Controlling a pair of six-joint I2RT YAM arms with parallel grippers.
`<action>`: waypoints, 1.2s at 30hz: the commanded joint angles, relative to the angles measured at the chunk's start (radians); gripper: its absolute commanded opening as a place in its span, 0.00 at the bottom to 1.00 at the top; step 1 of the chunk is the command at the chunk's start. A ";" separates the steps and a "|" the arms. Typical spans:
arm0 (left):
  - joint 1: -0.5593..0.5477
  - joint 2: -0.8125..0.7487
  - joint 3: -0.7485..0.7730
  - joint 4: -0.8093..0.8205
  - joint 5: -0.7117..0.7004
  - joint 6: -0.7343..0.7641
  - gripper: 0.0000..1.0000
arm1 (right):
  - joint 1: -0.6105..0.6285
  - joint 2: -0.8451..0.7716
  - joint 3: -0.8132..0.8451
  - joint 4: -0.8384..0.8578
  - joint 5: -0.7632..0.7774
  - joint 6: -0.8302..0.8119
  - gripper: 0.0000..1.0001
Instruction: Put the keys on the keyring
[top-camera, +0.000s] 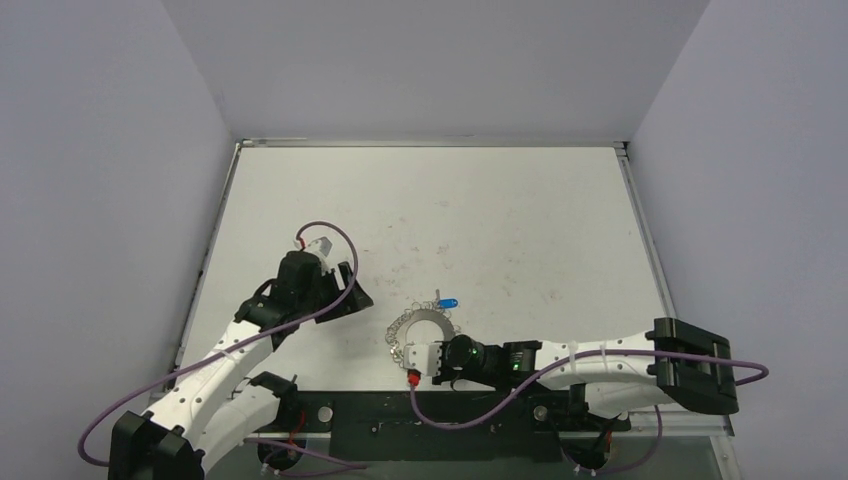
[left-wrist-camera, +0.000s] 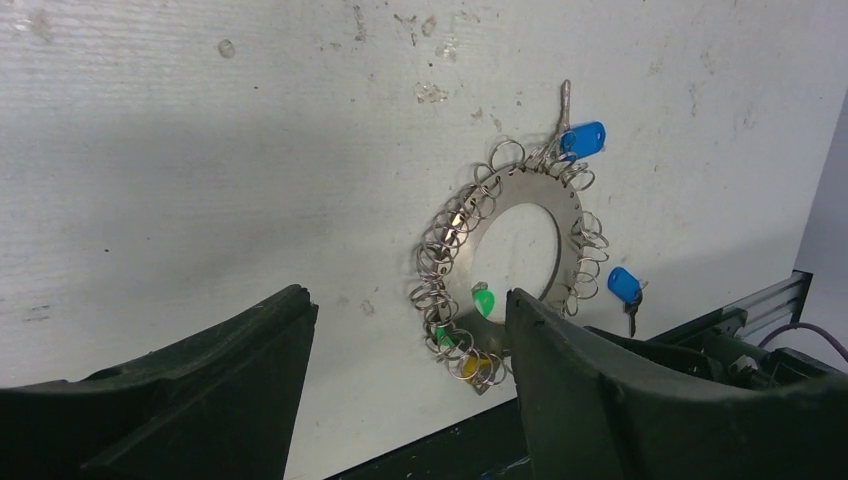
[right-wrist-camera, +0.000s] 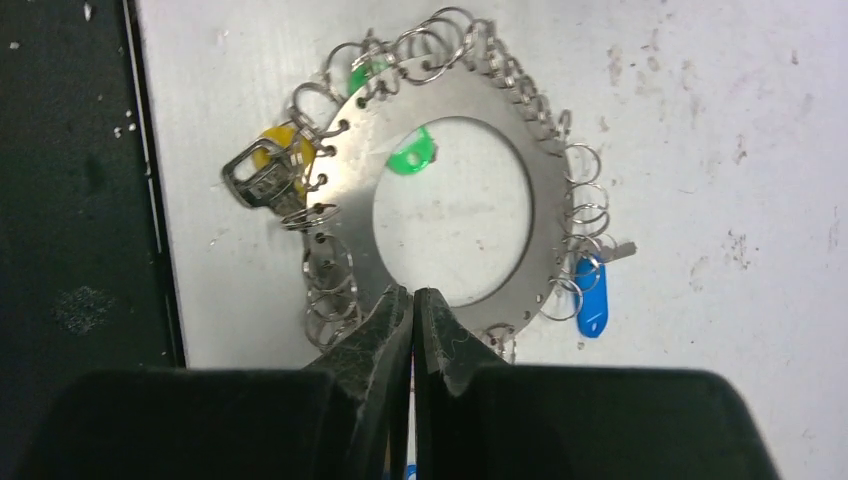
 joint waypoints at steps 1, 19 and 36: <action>-0.018 -0.035 -0.039 0.118 0.044 -0.054 0.67 | -0.056 -0.100 -0.036 0.145 -0.056 0.047 0.01; -0.267 -0.039 -0.196 0.293 -0.057 -0.220 0.57 | -0.108 0.118 0.097 0.285 -0.320 0.079 0.24; -0.283 -0.106 -0.250 0.313 -0.036 -0.224 0.49 | -0.105 0.202 0.117 0.212 -0.409 0.093 0.00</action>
